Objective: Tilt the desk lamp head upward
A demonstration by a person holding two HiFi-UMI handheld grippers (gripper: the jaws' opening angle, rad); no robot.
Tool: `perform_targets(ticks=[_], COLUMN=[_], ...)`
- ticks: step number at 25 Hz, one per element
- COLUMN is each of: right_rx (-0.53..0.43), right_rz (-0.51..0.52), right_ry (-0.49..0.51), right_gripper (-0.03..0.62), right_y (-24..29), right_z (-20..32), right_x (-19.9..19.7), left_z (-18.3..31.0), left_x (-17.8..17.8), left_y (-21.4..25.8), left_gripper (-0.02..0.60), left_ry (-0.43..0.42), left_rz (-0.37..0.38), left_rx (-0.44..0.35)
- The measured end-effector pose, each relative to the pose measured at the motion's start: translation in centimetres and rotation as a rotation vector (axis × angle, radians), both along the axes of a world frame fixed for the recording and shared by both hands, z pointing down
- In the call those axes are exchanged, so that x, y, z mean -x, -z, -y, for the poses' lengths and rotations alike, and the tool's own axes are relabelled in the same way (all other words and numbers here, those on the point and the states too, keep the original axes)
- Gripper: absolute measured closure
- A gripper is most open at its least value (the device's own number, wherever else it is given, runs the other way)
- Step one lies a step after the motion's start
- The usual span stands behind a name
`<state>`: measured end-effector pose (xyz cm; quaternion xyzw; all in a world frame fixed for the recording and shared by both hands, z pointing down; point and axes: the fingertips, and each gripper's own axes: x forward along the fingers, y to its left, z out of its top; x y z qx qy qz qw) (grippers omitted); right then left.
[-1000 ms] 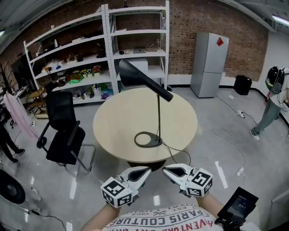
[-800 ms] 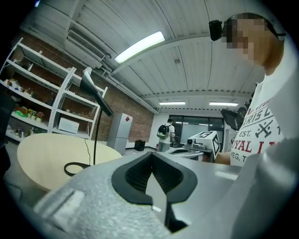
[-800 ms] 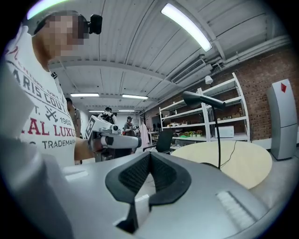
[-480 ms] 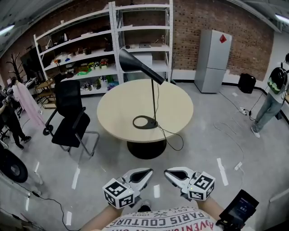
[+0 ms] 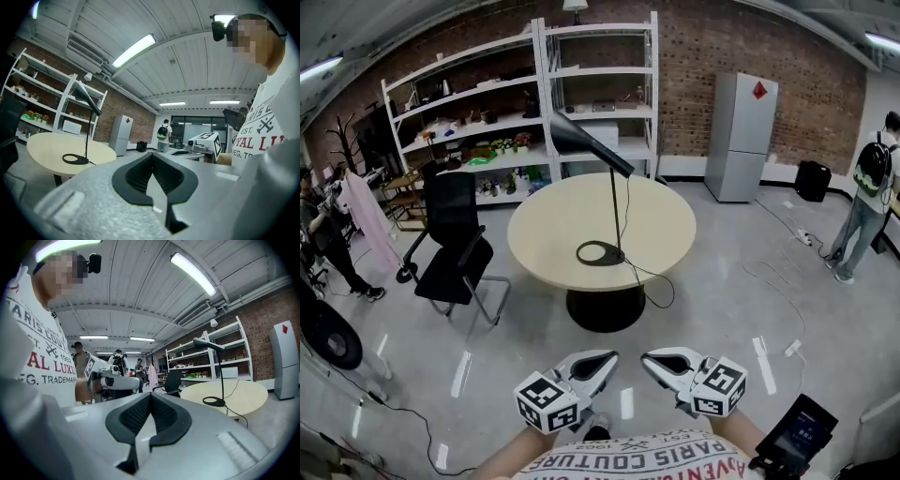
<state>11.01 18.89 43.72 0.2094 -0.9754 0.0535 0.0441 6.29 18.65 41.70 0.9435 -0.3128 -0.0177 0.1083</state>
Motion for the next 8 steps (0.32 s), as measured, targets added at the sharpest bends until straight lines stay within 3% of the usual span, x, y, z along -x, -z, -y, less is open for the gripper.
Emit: perform_targets(ticks=[8], right_rx=[-0.016], right_rz=[0.001], right_ry=[-0.005], right_gripper=[0.588], right_y=[0.4], right_z=[-1.5], right_x=[-1.7], left_z=[-1.8], left_x=[-1.4], left_y=[0.2], left_gripper=[0.584], left_ry=[0.004], left_rz=[0.003], left_rx=[-0.007])
